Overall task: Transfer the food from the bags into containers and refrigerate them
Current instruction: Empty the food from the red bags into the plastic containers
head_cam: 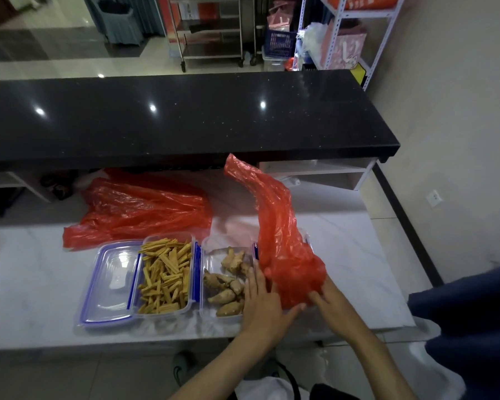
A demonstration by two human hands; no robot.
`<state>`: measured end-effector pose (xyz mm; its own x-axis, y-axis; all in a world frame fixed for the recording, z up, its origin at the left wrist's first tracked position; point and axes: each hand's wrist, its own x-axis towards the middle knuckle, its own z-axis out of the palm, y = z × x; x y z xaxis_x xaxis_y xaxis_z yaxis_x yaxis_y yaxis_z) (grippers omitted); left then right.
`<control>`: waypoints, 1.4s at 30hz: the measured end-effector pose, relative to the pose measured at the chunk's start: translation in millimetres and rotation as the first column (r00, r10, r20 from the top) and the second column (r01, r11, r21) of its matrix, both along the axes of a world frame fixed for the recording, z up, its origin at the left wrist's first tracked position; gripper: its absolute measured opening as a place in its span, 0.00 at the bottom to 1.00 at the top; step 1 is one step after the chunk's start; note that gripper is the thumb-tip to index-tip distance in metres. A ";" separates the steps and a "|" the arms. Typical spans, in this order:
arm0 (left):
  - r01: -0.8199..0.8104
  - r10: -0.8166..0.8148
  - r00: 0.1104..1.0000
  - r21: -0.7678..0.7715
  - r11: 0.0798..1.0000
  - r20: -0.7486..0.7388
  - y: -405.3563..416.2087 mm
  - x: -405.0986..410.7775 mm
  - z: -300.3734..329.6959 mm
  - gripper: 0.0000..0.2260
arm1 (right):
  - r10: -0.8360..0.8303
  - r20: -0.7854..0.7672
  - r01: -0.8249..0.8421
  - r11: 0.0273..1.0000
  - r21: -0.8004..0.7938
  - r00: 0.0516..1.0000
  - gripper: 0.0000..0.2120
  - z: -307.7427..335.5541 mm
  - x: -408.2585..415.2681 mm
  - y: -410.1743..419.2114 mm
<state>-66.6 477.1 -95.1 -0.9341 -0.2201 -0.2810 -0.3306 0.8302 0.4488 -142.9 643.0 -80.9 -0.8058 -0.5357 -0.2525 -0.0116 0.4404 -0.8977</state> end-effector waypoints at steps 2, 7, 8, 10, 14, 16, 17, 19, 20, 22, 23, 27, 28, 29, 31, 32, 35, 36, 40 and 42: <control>0.025 -0.026 0.999 -0.038 0.999 -0.030 0.1 -1.5 -0.3 0.42 | -0.016 -0.068 0.019 0.999 0.040 0.998 0.24 4.6 -0.3 -0.6; 0.040 -0.045 0.985 -0.035 0.999 -0.164 4.1 -1.9 -0.8 0.27 | -0.068 -0.153 0.088 0.988 0.124 0.986 0.18 0.9 2.0 3.5; 0.032 -0.035 0.981 -0.018 0.999 -0.191 4.9 -2.1 -0.1 0.23 | -0.089 -0.162 0.110 0.986 0.127 0.983 0.18 2.6 3.0 2.8; 0.034 -0.029 0.975 0.015 0.999 -0.222 4.4 -2.3 1.3 0.18 | -0.151 -0.204 0.178 0.976 0.123 0.967 0.20 3.7 2.7 3.4; 0.007 0.013 0.949 0.061 0.998 -0.316 2.7 -3.8 6.1 0.19 | -0.207 -0.333 0.258 0.959 0.117 0.920 0.19 6.4 -0.3 4.6; 0.014 0.024 0.920 0.094 0.995 -0.391 3.0 -5.0 9.6 0.18 | -0.206 -0.411 0.274 0.955 0.113 0.888 0.20 10.2 -4.6 4.7; 0.022 0.028 0.907 0.114 0.993 -0.419 3.6 -5.2 11.2 0.17 | -0.206 -0.447 0.281 0.953 0.109 0.870 0.22 11.8 -6.2 4.8; 0.025 0.046 0.890 0.148 0.989 -0.453 4.2 -5.8 14.5 0.18 | -0.208 -0.515 0.293 0.952 0.089 0.832 0.23 17.5 -8.9 4.2; 0.024 0.057 0.884 0.168 0.985 -0.464 4.4 -5.4 16.0 0.19 | -0.209 -0.539 0.295 0.953 0.076 0.816 0.21 21.0 -9.4 3.7; 0.012 0.086 0.876 0.198 0.980 -0.475 4.8 -4.4 16.0 0.23 | -0.221 -0.566 0.305 0.951 0.056 0.794 0.21 26.4 -10.4 2.1; 0.001 0.099 0.871 0.204 0.979 -0.481 4.6 -4.1 16.2 0.24 | -0.233 -0.559 0.311 0.949 0.047 0.796 0.22 27.3 -11.0 0.9; -0.062 0.178 0.871 0.256 0.965 -0.459 -1.6 -6.9 14.8 0.25 | -0.321 -0.386 0.320 0.945 -0.067 0.865 0.20 26.7 -9.6 -4.3; -0.070 0.188 0.878 0.270 0.960 -0.441 -3.2 -7.1 14.4 0.24 | -0.329 -0.339 0.319 0.944 -0.085 0.881 0.16 25.1 -7.6 -4.4; -0.070 0.190 0.884 0.282 0.957 -0.427 -4.6 -6.3 14.8 0.22 | -0.318 -0.313 0.306 0.948 -0.088 0.895 0.12 21.7 -5.1 -2.5; -0.058 0.182 0.890 0.294 0.954 -0.417 -7.2 -3.9 12.7 0.16 | -0.259 -0.318 0.262 0.964 -0.036 0.912 0.16 10.2 -0.8 5.0; -0.050 0.174 0.892 0.292 0.955 -0.417 -8.5 -2.9 12.6 0.16 | -0.221 -0.323 0.237 0.971 0.011 0.920 0.22 2.4 0.8 10.4; 0.003 0.077 0.917 0.198 0.980 -0.392 -13.7 -1.9 9.1 0.22 | -0.122 -0.305 0.166 0.979 0.122 0.944 0.27 -7.2 3.6 19.5; 0.030 0.026 0.933 0.150 0.988 -0.360 -16.0 -1.6 6.5 0.28 | -0.087 -0.328 0.140 0.980 0.143 0.941 0.24 -7.9 3.8 20.2; 0.104 -0.118 0.962 -0.066 0.992 -0.248 -25.1 4.5 -20.8 0.45 | -0.108 -0.489 0.215 0.962 0.168 0.866 0.15 -11.7 0.4 18.5; 0.137 -0.163 0.948 -0.114 0.984 -0.272 -23.0 8.2 -28.2 0.38 | -0.143 -0.508 0.239 0.963 0.129 0.850 0.15 -11.8 -1.3 17.2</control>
